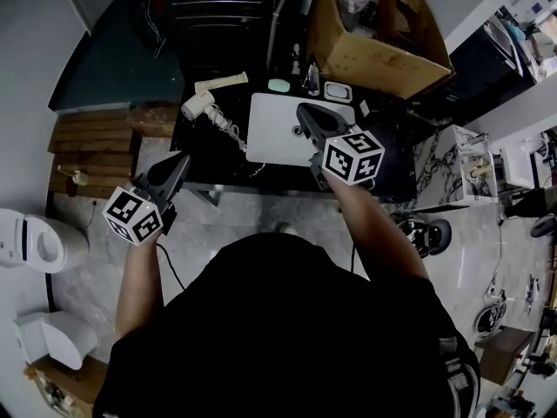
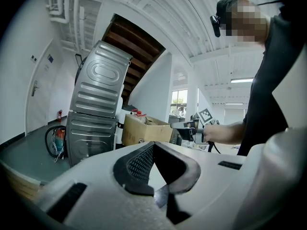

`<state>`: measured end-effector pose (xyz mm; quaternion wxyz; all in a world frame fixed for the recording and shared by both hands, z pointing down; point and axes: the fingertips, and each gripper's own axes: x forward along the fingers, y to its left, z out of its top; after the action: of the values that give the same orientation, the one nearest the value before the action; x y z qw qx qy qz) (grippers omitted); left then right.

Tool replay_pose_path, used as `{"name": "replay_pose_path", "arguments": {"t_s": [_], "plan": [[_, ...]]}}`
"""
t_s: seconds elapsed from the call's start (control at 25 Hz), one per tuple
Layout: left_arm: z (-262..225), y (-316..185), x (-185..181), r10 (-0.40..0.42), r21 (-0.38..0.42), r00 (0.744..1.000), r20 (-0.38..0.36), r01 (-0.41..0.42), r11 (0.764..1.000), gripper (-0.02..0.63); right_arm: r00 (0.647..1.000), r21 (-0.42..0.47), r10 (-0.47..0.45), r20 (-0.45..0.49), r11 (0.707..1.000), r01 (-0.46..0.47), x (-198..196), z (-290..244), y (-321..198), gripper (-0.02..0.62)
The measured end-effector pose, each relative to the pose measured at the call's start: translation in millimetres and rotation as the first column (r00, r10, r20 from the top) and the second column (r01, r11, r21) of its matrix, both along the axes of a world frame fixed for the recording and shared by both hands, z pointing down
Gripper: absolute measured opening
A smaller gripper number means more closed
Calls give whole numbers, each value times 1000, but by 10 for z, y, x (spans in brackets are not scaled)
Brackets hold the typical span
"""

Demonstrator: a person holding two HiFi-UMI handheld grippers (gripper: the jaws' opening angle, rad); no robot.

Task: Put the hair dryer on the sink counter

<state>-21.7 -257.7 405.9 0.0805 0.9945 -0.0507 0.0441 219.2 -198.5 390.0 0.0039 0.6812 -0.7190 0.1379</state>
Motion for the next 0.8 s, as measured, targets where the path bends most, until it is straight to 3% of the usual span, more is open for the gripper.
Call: {"name": "replay_pose_path", "arguments": {"t_s": [0.8], "plan": [[-90,70,124,-29,22,999,12,29,999,14,998,26,55,-2,998,-55,449,-49,405,9]]}}
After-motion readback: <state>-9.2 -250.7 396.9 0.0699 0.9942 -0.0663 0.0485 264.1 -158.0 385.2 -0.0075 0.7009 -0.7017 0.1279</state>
